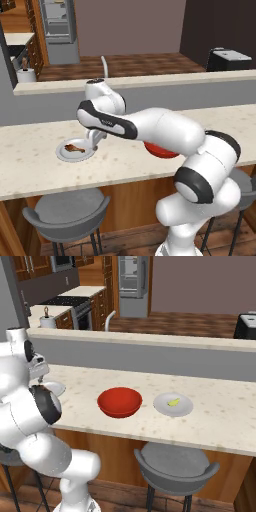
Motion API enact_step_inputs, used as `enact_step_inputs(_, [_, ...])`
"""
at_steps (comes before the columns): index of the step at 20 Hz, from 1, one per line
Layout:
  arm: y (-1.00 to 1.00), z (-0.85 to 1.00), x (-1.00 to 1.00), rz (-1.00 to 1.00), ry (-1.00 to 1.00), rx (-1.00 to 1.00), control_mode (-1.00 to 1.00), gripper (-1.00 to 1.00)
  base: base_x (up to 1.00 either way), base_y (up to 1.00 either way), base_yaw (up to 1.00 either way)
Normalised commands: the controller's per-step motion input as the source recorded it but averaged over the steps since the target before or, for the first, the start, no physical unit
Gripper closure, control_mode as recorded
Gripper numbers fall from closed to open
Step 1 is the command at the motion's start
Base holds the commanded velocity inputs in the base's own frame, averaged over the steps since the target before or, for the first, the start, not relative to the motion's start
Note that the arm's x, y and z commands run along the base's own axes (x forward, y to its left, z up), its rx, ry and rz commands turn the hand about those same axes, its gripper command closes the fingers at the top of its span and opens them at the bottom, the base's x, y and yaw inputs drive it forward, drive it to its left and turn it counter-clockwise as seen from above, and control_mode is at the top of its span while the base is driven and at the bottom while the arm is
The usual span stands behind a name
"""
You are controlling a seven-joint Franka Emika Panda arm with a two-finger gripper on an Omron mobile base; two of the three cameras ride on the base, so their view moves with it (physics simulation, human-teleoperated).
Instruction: Pick the chicken drumstick and lemon wedge from their plates and place them in the bowl. Then put the bowl in the fridge.
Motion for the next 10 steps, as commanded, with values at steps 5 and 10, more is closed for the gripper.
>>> enact_step_inputs(5, [0.20,-0.40,0.36,-0.11,-0.12,-0.10,-1.00,-1.00,0.00,0.00,0.00])
enact_step_inputs(10, [0.13,-0.34,0.50,-0.10,-0.05,-0.04,-1.00,-1.00,0.00,0.00,0.00])
